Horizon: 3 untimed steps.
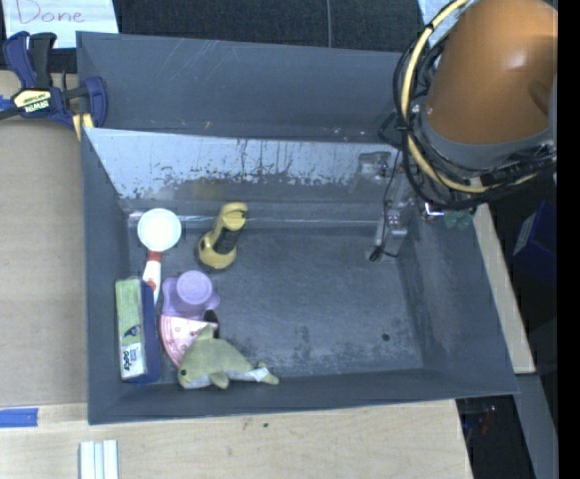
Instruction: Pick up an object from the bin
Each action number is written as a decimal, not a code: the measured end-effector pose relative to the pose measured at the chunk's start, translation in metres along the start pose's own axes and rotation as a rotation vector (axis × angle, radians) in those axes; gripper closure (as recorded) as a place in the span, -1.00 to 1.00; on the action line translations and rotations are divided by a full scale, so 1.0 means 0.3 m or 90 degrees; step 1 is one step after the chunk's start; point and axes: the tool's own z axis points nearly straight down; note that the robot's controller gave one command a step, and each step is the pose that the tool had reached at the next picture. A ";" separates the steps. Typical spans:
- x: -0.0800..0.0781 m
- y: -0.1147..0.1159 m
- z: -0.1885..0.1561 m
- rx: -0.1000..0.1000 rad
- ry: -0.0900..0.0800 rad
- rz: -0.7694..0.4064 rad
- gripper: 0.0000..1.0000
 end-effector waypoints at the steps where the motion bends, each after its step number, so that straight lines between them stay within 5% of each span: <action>1: 0.014 -0.005 0.022 0.000 0.002 -0.008 -1.00; 2: 0.021 -0.030 0.017 0.000 0.004 0.016 -1.00; 3: -0.028 -0.012 0.092 0.000 0.003 0.014 -1.00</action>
Offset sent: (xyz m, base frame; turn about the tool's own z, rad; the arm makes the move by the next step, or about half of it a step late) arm -0.0084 -0.0211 0.0082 0.1784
